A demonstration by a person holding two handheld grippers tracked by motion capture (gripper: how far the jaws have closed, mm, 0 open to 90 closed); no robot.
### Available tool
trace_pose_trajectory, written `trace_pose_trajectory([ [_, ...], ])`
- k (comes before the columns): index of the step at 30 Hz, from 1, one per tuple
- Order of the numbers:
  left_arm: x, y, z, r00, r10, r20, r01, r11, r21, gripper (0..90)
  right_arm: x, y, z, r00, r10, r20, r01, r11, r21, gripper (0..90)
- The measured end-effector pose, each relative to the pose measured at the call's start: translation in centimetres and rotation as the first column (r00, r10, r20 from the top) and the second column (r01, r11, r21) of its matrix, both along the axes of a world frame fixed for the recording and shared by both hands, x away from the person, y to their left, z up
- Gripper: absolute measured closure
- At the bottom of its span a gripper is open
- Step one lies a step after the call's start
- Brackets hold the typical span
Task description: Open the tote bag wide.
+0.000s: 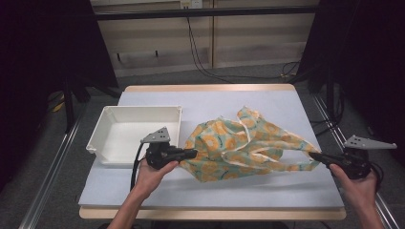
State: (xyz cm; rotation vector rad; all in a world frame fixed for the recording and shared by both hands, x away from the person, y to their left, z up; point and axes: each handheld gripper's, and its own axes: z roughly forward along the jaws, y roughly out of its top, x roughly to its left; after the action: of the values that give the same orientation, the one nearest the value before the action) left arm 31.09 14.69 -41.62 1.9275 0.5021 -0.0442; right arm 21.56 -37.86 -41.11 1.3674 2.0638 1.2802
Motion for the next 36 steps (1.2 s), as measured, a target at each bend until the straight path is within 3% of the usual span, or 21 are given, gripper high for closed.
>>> trace_pose_trajectory([
  [2, -0.3, 0.2, -0.3, 1.0, 0.001, -0.01, -0.001, 1.0, 0.002, 89.6, -0.8, -1.1, -0.7, 0.9992, -0.036, -0.015, 0.036, 0.999, 0.0, 90.0],
  [5, -0.6, 0.5, -1.2, 0.9997, 0.016, -0.019, -0.015, 0.9996, 0.022, 89.6, -1.1, -1.5, -1.5, 0.9985, -0.045, -0.03, 0.045, 0.999, 0.001, 90.0],
  [7, -0.6, 0.7, -2.3, 0.9989, 0.029, -0.038, -0.027, 0.9977, 0.062, 88.4, -1.3, -1.1, -2.6, 0.9984, -0.033, -0.045, 0.033, 0.999, 0.006, 90.0],
  [9, -0.6, 0.7, -2.5, 0.999, 0.021, -0.038, -0.018, 0.9967, 0.079, 86.4, -1.4, -0.8, -2.8, 0.9991, -0.016, -0.039, 0.017, 1.0, 0.01, 90.0],
  [13, -1.0, 1.0, -2.4, 0.9992, 0.024, -0.032, -0.021, 0.9962, 0.084, 76.4, -1.4, 0.4, -3.0, 0.9988, 0.047, -0.012, -0.047, 0.998, 0.04, 87.3],
  [16, -1.7, 1.4, -1.7, 0.9996, 0.025, -0.013, -0.024, 0.9973, 0.07, 65.3, -1.3, 1.5, -2.3, 0.9972, 0.074, 0.011, -0.074, 0.996, 0.039, 75.2],
  [17, -1.7, 1.4, -1.7, 0.9996, 0.025, -0.013, -0.024, 0.9973, 0.07, 62.0, -1.3, 1.5, -2.3, 0.9972, 0.074, 0.011, -0.074, 0.996, 0.039, 75.2],
  [18, -2.0, 1.5, -1.5, 0.9997, 0.022, -0.005, -0.021, 0.9975, 0.068, 59.9, -1.4, 1.8, -1.7, 0.9966, 0.077, 0.029, -0.078, 0.996, 0.035, 68.6],
  [21, -2.9, 1.7, -0.5, 0.9997, 0.012, 0.022, -0.013, 0.9985, 0.054, 55.7, -1.5, 2.0, -0.9, 0.9957, 0.084, 0.041, -0.085, 0.996, 0.038, 61.0],
  [23, -3.3, 1.8, 0.3, 0.9992, 0.003, 0.041, -0.005, 0.9988, 0.048, 52.0, -1.7, 2.3, -0.2, 0.9945, 0.086, 0.06, -0.088, 0.995, 0.038, 58.6],
  [24, -3.8, 1.8, 1.1, 0.9982, 0.005, 0.059, -0.007, 0.999, 0.045, 50.3, -1.9, 2.6, 0.6, 0.9932, 0.081, 0.084, -0.084, 0.996, 0.03, 53.2],
  [31, -4.5, 1.5, 3.6, 0.9929, -0.037, 0.113, 0.033, 0.9988, 0.037, 47.6, -2.1, 2.6, 2.7, 0.9886, 0.062, 0.137, -0.068, 0.997, 0.037, 43.4],
  [35, -4.4, -0.1, 4.7, 0.9874, -0.074, 0.139, 0.069, 0.9968, 0.04, 48.6, -1.9, 2.5, 3.1, 0.9877, 0.064, 0.142, -0.071, 0.997, 0.042, 41.0],
  [36, -4.4, -1.2, 5.2, 0.9824, -0.093, 0.162, 0.085, 0.995, 0.052, 49.6, -1.8, 2.6, 3.4, 0.9864, 0.072, 0.148, -0.079, 0.996, 0.041, 41.9],
])
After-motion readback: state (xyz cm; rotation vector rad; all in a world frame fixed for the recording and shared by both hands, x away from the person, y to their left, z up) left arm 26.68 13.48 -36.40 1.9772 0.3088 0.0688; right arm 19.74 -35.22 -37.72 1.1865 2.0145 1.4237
